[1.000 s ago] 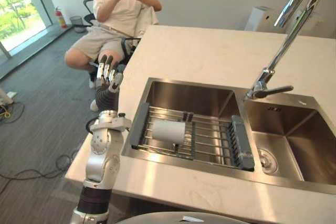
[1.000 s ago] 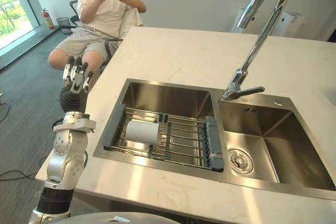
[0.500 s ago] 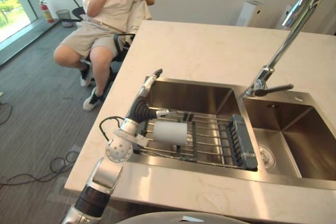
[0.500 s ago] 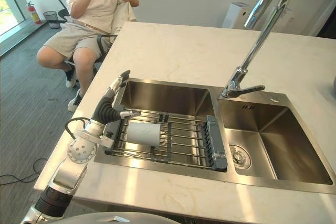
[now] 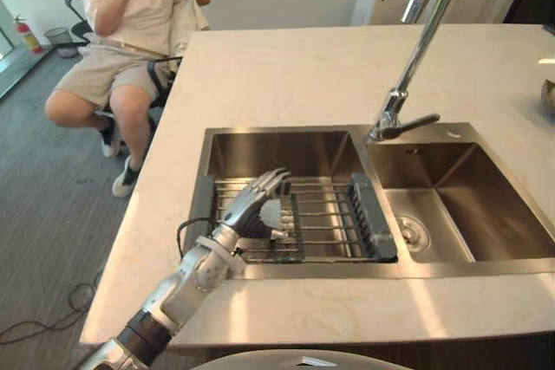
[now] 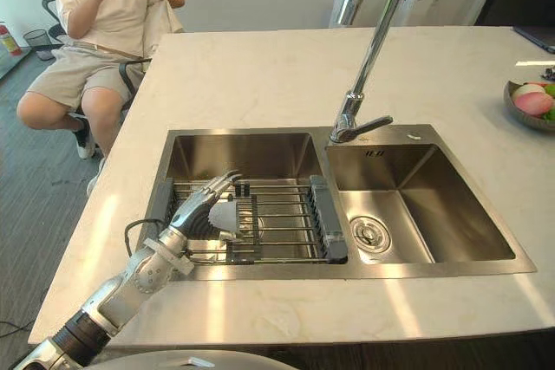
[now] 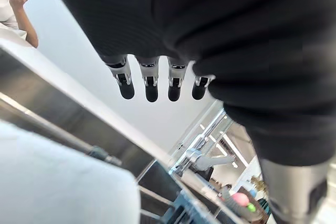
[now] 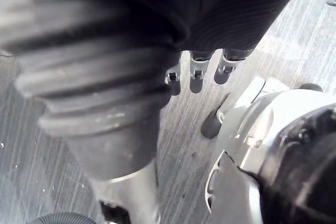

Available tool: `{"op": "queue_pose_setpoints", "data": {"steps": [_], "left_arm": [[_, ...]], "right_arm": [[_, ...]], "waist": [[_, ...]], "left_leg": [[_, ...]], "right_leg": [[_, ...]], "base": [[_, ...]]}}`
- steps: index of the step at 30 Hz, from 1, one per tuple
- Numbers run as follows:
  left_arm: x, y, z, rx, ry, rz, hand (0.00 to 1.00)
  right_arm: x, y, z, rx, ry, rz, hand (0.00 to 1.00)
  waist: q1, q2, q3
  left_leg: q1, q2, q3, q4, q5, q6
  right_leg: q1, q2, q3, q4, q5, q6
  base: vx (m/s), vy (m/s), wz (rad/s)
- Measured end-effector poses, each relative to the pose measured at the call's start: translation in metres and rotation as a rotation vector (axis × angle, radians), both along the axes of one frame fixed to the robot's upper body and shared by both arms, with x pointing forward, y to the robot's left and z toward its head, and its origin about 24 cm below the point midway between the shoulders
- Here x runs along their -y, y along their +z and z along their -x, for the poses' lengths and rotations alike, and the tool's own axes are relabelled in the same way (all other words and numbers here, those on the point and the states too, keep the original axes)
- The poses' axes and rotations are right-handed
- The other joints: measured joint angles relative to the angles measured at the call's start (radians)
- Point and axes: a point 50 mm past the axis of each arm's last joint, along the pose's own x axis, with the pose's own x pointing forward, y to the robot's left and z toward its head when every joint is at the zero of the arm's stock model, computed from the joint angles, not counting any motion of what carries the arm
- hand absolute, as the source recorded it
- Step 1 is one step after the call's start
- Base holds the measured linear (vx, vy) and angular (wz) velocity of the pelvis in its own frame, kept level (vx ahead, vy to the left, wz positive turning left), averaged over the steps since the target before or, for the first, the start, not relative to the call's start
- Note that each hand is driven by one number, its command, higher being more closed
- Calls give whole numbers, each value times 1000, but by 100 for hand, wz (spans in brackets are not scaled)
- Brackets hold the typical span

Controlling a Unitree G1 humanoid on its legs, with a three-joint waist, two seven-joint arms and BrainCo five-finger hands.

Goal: Walk over to the sink, pick up the cup, carry it to the dishwasher, place the cup inside the dishwasher, then close the dishwasher door

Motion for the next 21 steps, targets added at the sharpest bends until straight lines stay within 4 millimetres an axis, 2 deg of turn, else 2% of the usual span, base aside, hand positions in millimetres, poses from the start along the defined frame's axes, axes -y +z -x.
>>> {"op": "queue_pose_setpoints", "data": {"steps": [2, 5, 7, 11, 15, 21], "left_arm": [[-1, -8, -1, -26, 21, -31, 0], [-2, -8, -9, -4, 41, -81, 0], [-7, -16, -15, -27, 73, -139, 0], [-8, -14, -23, -9, 109, -208, 0], [-18, -25, -34, -40, 179, -301, 0], [-18, -25, -38, -79, 157, -334, 0]], "right_arm": [[1, 0, -1, 10, 1, 6, 0], [0, 1, -4, 27, -7, 9, 0], [-1, 1, -10, 41, 12, 9, 0], [-2, 1, -14, 50, 1, 4, 0], [-2, 1, -18, 58, 24, 11, 0], [-1, 2, -19, 58, 42, 14, 0]], "waist": [[-8, 2, 2], [-9, 0, 7], [-22, -4, 15], [-28, -6, 39], [-48, -2, 44], [-52, 12, 52]], "left_leg": [[1, 3, 2, -5, 0, -2], [2, 3, 2, -13, 4, -6], [4, 2, 2, -13, 4, -7], [22, 0, 2, -14, 1, -10], [22, 3, 2, -14, -1, -13], [21, 6, -3, -13, 0, -13]], "right_leg": [[-2, 4, 1, 0, -1, -1], [-6, 6, 3, -1, -1, -2], [-5, 6, 6, -1, -1, -2], [6, 7, 21, -2, -1, -2], [3, 12, 24, -2, 0, -3], [4, 15, 23, -2, -1, -3]], "base": [[11, -8, -2], [-3, 1, -1], [-26, 8, -3], [-45, 5, -9], [-50, -10, -5], [-20, -8, 1]]}}
